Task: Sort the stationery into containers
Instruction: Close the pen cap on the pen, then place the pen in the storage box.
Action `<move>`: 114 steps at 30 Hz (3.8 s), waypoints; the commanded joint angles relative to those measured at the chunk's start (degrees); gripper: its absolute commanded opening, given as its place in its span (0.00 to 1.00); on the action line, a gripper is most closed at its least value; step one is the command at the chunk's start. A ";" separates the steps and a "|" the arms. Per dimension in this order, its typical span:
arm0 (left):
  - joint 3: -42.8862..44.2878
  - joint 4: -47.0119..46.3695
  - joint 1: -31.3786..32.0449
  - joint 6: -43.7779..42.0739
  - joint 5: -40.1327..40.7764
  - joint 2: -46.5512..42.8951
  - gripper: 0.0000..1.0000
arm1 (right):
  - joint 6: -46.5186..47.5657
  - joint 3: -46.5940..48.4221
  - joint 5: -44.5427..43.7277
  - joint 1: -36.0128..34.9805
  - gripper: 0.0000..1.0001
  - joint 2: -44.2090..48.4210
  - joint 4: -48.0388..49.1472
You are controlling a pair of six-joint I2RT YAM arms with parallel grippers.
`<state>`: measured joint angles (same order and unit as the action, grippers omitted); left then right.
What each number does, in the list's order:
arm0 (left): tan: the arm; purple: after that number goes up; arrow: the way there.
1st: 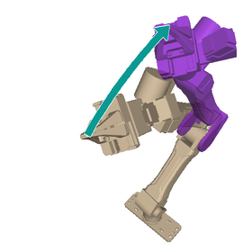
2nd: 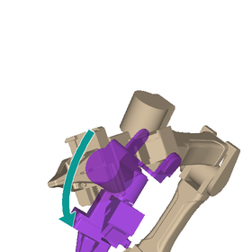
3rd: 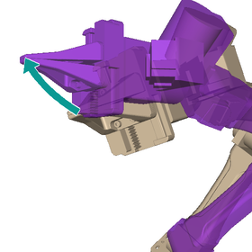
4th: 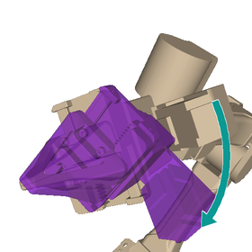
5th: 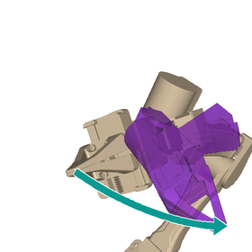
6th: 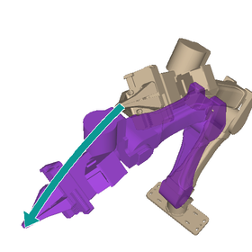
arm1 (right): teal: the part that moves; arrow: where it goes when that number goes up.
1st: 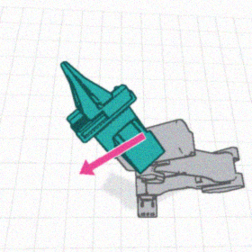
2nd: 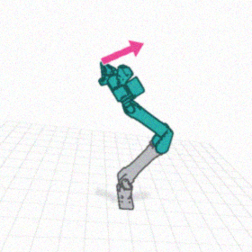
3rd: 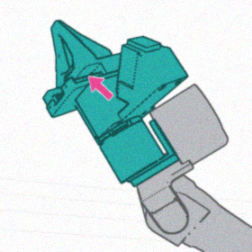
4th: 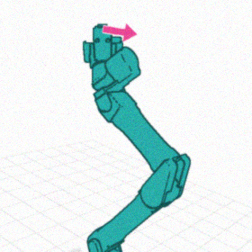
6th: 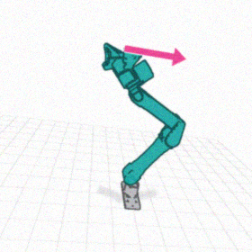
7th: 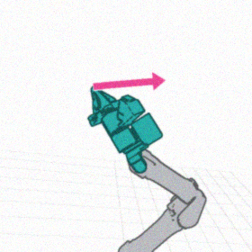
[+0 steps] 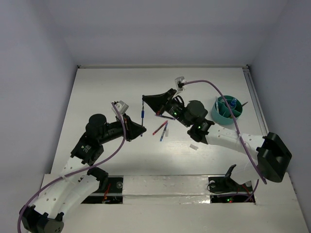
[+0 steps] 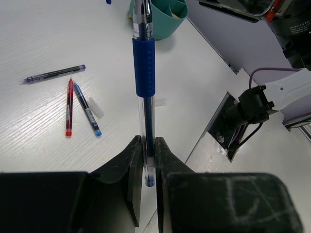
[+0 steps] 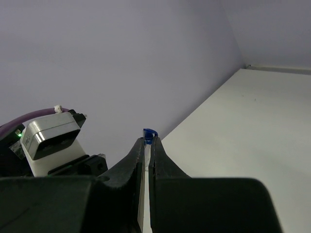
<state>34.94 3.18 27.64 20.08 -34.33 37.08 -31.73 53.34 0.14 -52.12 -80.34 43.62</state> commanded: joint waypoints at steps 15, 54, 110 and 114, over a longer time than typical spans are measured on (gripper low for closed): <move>-0.40 -2.74 -0.13 0.32 -0.66 -0.43 0.00 | 0.08 -2.01 -0.85 -1.23 0.00 0.71 9.47; -0.31 -2.30 -0.13 0.40 1.36 -1.31 0.00 | -1.14 -6.32 -0.67 -2.90 0.00 0.88 14.30; -0.31 -2.74 -3.56 0.32 -0.65 -2.10 0.00 | 5.88 -2.82 1.51 -8.01 0.71 19.45 -31.48; -0.40 -2.83 -3.56 0.32 -1.27 -2.27 0.00 | 5.89 5.26 6.79 -3.69 0.71 11.45 -35.08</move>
<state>32.73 3.75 24.27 20.10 -34.26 34.98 -28.34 52.60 1.67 -57.95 -63.88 14.68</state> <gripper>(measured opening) 0.079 0.711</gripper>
